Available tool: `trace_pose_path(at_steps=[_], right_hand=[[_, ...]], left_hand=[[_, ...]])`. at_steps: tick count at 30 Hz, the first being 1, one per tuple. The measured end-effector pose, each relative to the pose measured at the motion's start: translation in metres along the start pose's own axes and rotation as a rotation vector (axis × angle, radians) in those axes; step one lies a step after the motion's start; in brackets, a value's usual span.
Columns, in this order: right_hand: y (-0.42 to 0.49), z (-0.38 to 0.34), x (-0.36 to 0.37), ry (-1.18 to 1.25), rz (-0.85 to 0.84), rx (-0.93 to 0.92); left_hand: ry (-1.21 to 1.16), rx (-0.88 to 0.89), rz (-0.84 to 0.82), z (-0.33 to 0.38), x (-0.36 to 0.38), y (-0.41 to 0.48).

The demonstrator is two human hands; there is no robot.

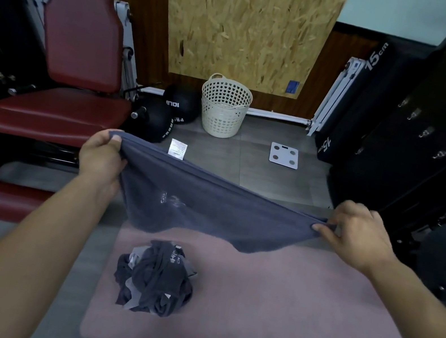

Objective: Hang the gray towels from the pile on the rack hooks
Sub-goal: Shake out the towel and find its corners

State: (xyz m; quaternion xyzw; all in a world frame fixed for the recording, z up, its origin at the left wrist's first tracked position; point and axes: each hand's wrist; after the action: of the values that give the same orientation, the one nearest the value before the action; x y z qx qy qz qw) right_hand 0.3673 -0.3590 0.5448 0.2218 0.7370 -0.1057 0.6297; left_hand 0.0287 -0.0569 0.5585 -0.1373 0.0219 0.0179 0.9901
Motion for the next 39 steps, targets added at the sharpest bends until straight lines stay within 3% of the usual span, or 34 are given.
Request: trace_pose_path(at_steps=[5,15,20,24,32,36,39], right_hand=[[0.008,-0.018,-0.017,0.844,0.186,0.287],[0.017,-0.023,-0.027,1.028,0.130,0.344],[0.011,-0.022,-0.028,1.291,0.018,0.401],[0.010,-0.027,-0.029,1.685,0.028,0.442],[0.016,-0.029,-0.029,1.495,0.377,0.548],[0.017,-0.033,-0.026,1.503,0.436,0.637],[0.017,-0.035,-0.023,1.498,0.434,0.721]], left_hand=[[-0.082,-0.044,0.029,0.006,-0.002,0.006],[-0.044,-0.063,0.016,-0.012,-0.012,0.019],[0.014,-0.030,0.018,-0.022,-0.018,0.022],[0.065,0.021,0.012,-0.027,-0.017,0.025],[0.149,0.070,-0.076,-0.034,-0.025,0.031],[0.170,0.036,-0.118,-0.038,-0.026,0.028],[0.087,-0.084,-0.135,-0.034,-0.024,0.026]])
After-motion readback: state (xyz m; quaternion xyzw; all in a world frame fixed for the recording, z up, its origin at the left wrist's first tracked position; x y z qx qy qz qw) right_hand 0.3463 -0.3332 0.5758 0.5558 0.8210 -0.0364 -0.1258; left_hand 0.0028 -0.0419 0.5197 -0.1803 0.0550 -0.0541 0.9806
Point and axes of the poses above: each hand's wrist, its own y-axis towards the middle knuckle, its own x-axis out of the palm, z = x × y, and after that the axes turned 12 degrees about y, right-handed
